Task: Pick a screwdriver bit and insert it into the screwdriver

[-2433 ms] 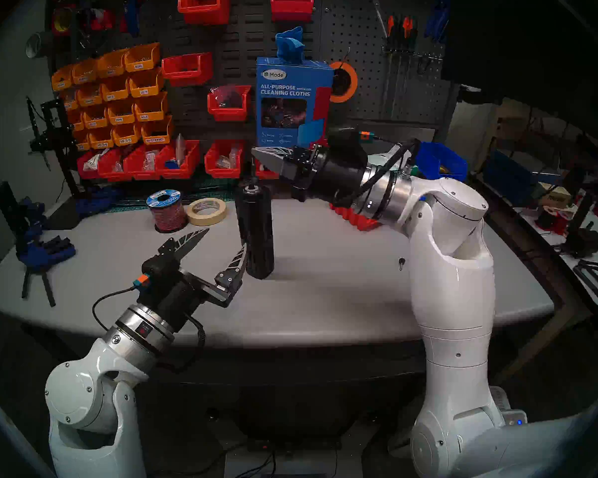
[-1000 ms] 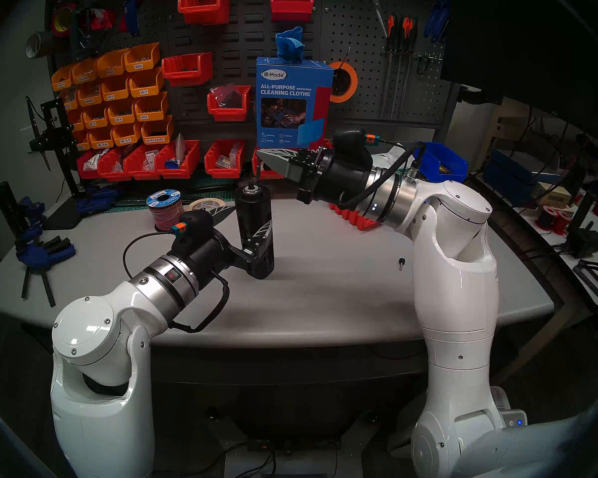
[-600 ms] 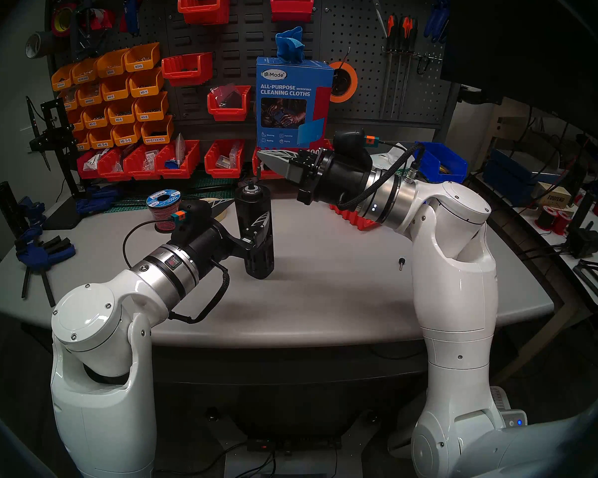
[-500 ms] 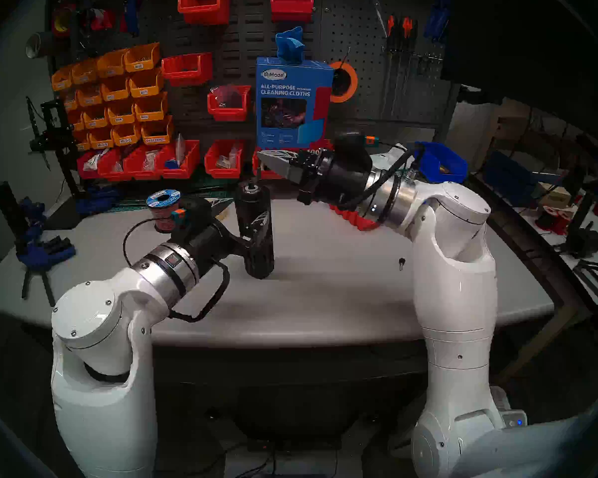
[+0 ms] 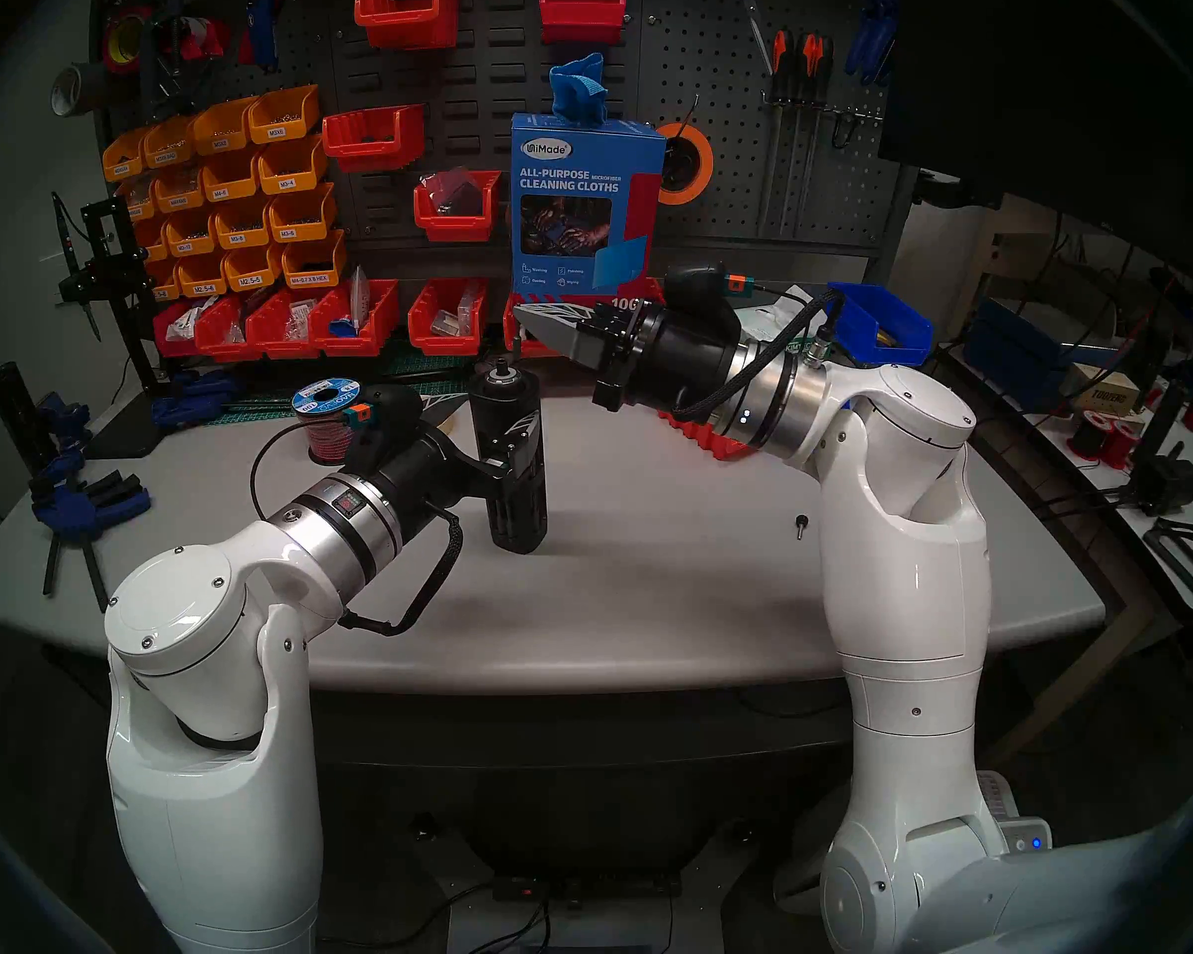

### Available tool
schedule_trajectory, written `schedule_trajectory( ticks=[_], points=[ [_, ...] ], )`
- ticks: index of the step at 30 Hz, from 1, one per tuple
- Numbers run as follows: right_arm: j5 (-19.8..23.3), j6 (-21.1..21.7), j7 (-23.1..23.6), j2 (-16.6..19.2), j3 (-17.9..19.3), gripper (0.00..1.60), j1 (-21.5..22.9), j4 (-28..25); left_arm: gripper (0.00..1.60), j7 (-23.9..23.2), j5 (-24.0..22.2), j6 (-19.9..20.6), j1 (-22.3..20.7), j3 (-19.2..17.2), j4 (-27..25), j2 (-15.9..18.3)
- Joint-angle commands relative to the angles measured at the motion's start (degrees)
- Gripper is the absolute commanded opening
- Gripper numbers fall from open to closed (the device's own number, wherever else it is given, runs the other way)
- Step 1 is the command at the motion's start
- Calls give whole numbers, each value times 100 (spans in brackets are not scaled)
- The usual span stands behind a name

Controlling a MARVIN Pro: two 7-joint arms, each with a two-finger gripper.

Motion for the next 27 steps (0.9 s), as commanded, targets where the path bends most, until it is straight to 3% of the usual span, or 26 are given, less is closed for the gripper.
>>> schedule_trajectory(
  ticks=[1,11,13,14,16,19,20,21,23,24,26,27],
  points=[
    [-4,-16,11,-11,-34,0,186,-81,160,-33,-183,-116,-153,-29,-183,-68],
    [-15,-48,13,-10,-55,0,260,-17,160,-141,-238,-254,26,-72,-183,-123],
    [-11,-60,21,-10,-60,0,281,3,147,-177,-234,-283,57,-76,-183,-113],
    [-11,-63,23,-11,-62,0,287,9,134,-191,-229,-294,69,-74,-183,-106],
    [-11,-66,24,-12,-65,0,294,15,131,-201,-216,-330,87,-68,-183,-97],
    [-11,-76,27,-14,-72,0,312,28,160,-269,-214,-424,153,-55,-183,-79],
    [-12,-80,29,-14,-74,0,316,29,154,-276,-210,-422,175,-50,-183,-79],
    [-12,-83,30,-13,-75,0,320,31,77,-283,-204,-447,197,-49,-183,-86],
    [-15,-85,29,-11,-76,0,325,31,69,-280,-184,-478,226,-38,-183,-99],
    [-17,-85,28,-10,-77,0,328,27,74,-280,-181,-496,242,-33,-183,-102],
    [-18,-84,28,-7,-77,0,333,20,29,-295,-178,-543,269,-9,-183,-98],
    [-19,-85,29,-5,-78,0,334,17,22,-313,-190,-556,280,2,-183,-97]
  ],
)
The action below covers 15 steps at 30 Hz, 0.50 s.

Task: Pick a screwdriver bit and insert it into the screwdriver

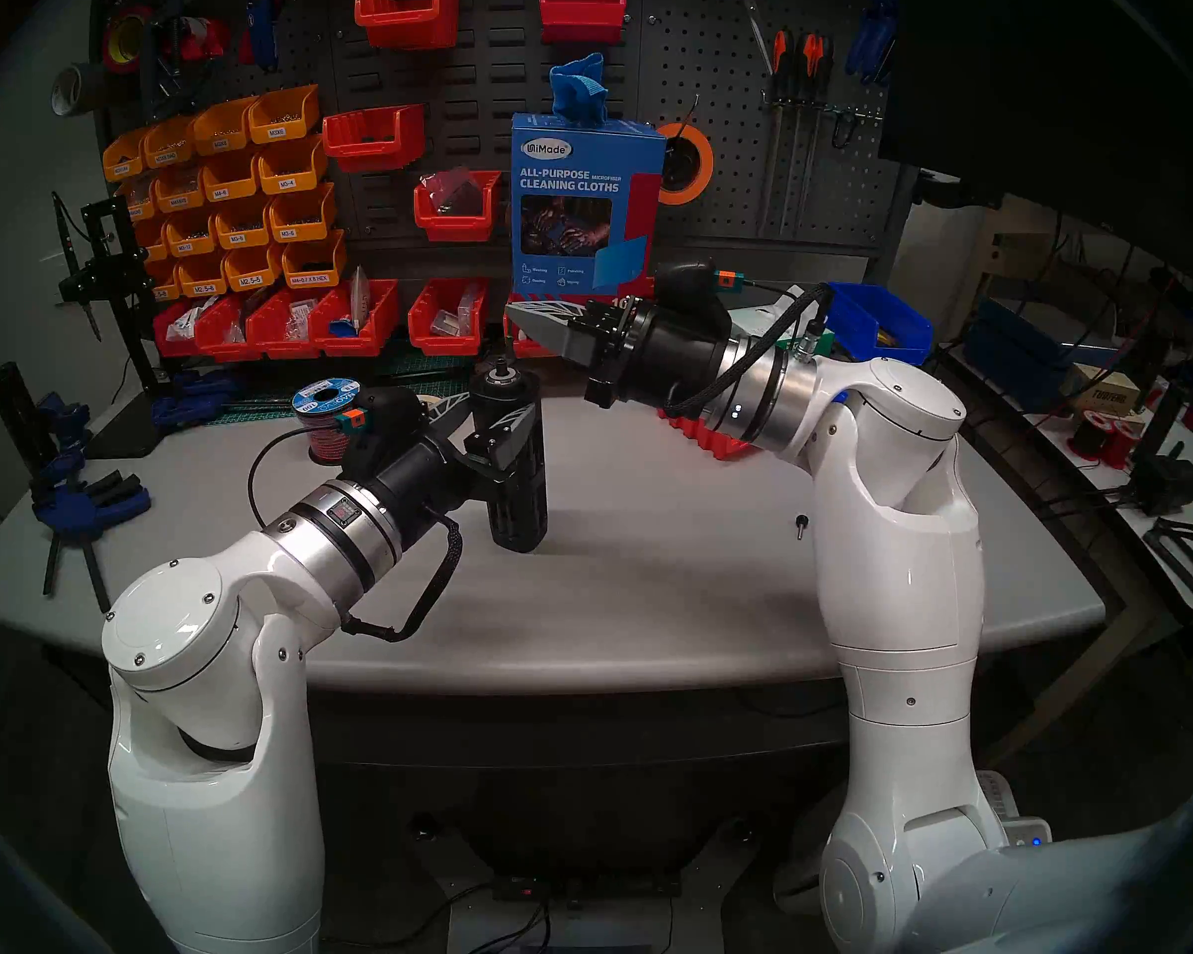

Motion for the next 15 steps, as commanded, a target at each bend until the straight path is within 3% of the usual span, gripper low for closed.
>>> schedule_trajectory(
  ticks=[1,15],
  points=[
    [0,-16,0,-4,9,0,189,-124,0,-63,-22,-207,56,77,-158,-2],
    [-7,1,-4,9,28,0,199,-119,0,-71,12,-313,76,54,-158,25]
  ],
)
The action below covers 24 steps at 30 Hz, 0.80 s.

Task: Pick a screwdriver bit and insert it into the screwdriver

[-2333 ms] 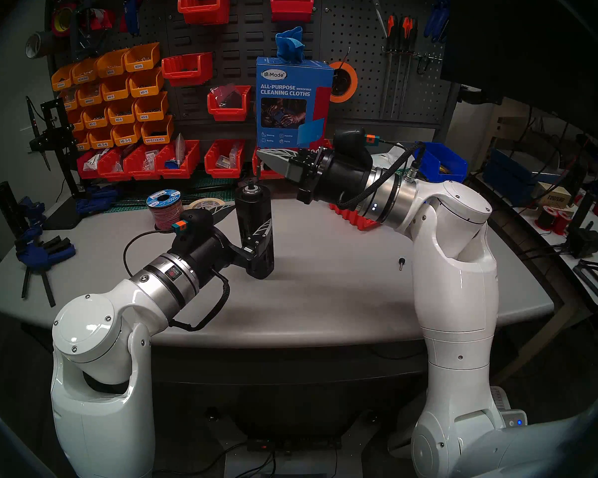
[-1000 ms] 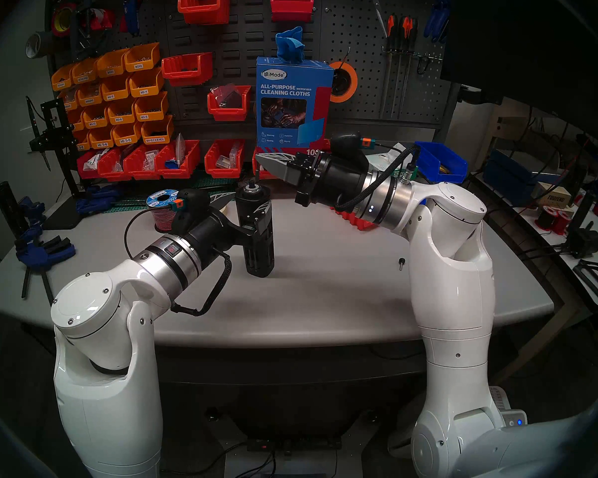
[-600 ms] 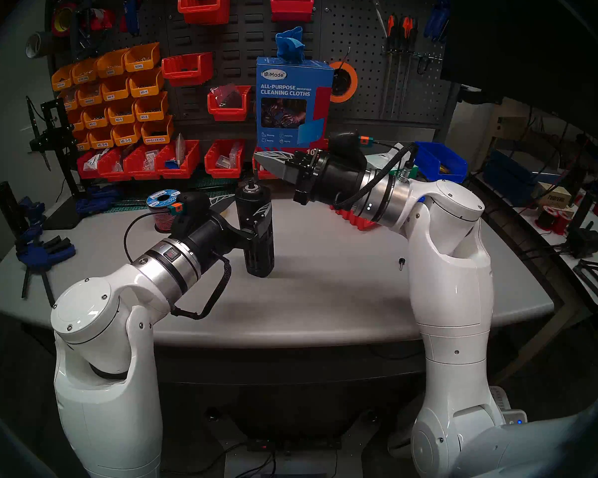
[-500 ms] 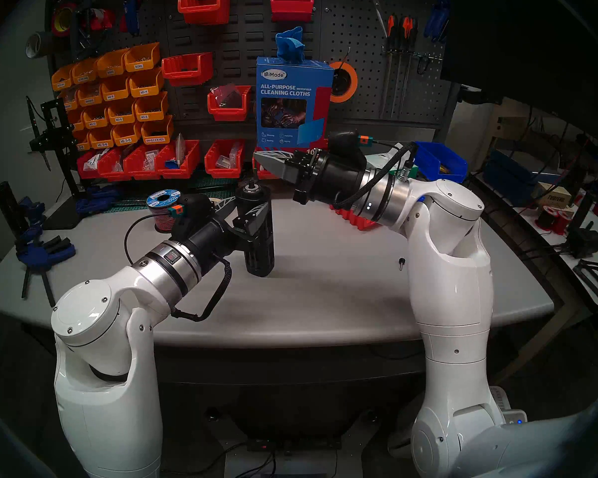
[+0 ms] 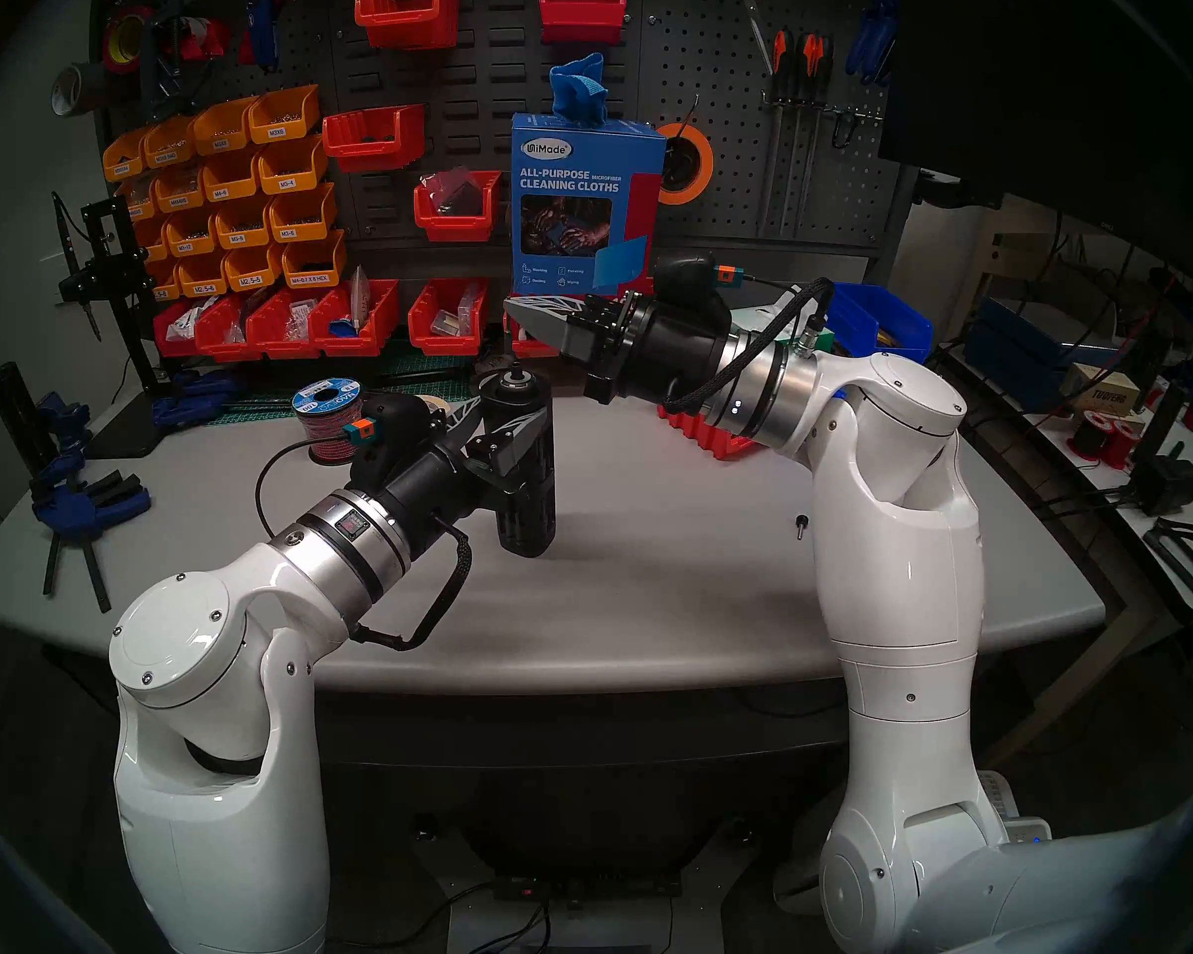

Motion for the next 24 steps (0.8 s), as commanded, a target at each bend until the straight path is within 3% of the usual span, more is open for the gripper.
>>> schedule_trajectory(
  ticks=[1,12,24],
  points=[
    [2,13,-6,10,35,0,147,-124,0,-31,-8,-53,-73,-67,-146,51],
    [24,88,46,63,104,0,87,-238,0,-452,-238,273,-210,-414,-146,358],
    [52,188,167,39,61,0,136,-135,0,-777,-405,511,-262,-561,-146,546]
  ],
)
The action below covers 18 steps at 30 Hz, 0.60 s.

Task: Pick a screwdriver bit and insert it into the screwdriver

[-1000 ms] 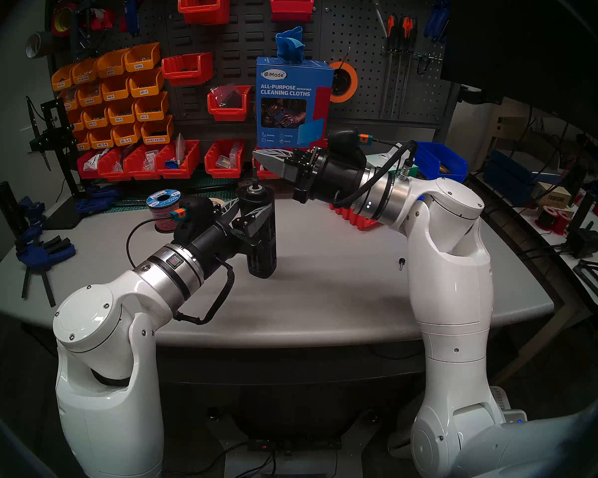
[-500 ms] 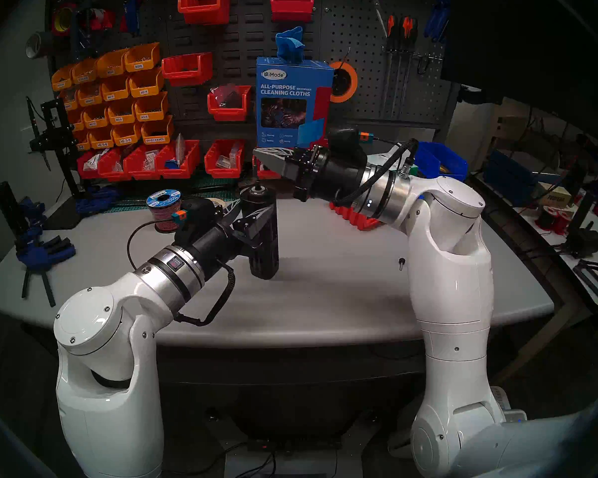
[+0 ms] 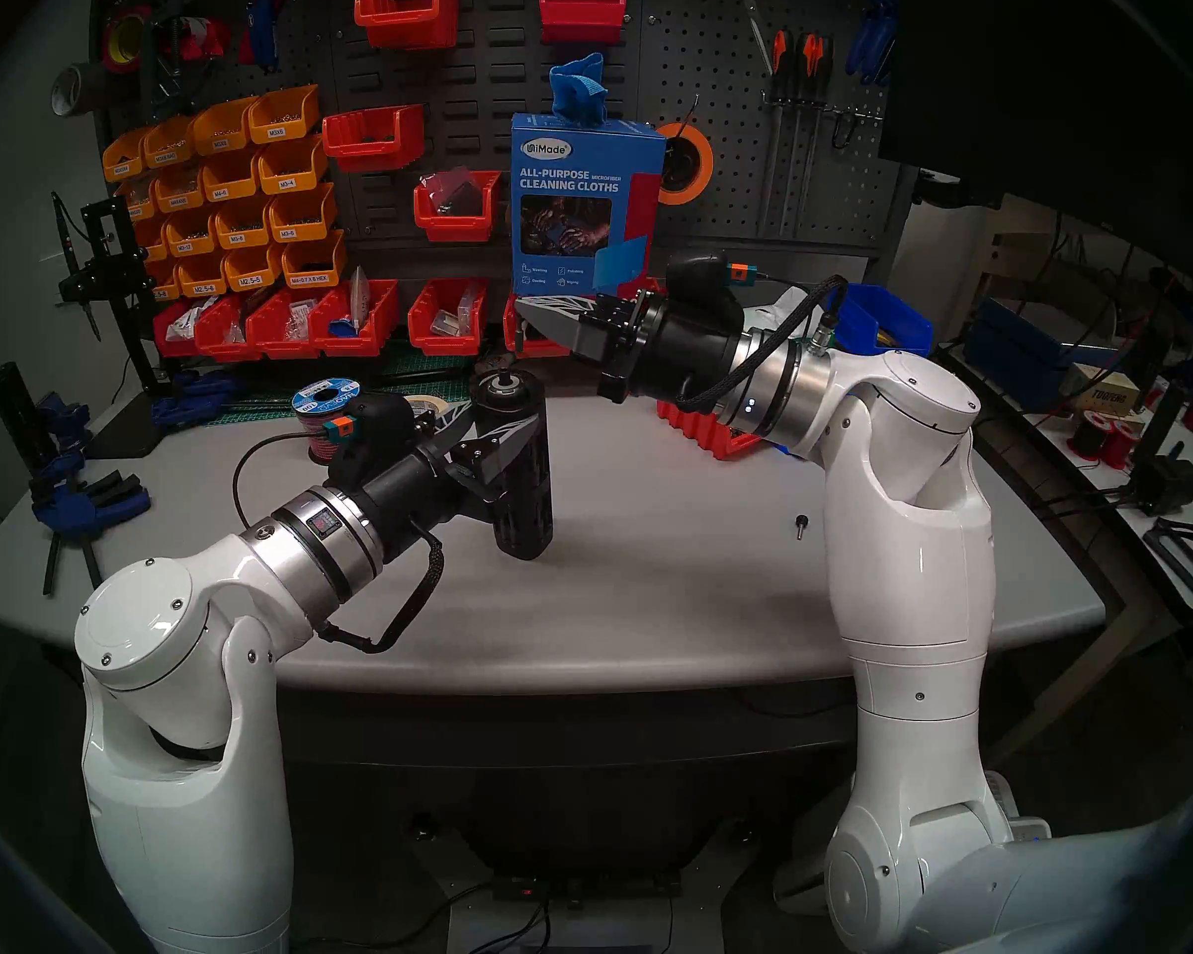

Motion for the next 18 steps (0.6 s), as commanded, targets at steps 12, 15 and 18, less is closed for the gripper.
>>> schedule_trajectory(
  ticks=[12,15,18],
  points=[
    [14,5,82,-53,-89,0,181,-56,0,-109,-42,297,-302,22,-103,177],
    [0,9,78,-52,-89,0,182,-83,0,-38,26,369,-367,81,-103,189],
    [-11,4,74,-45,-83,0,171,-104,0,-16,41,400,-386,103,-103,204]
  ],
)
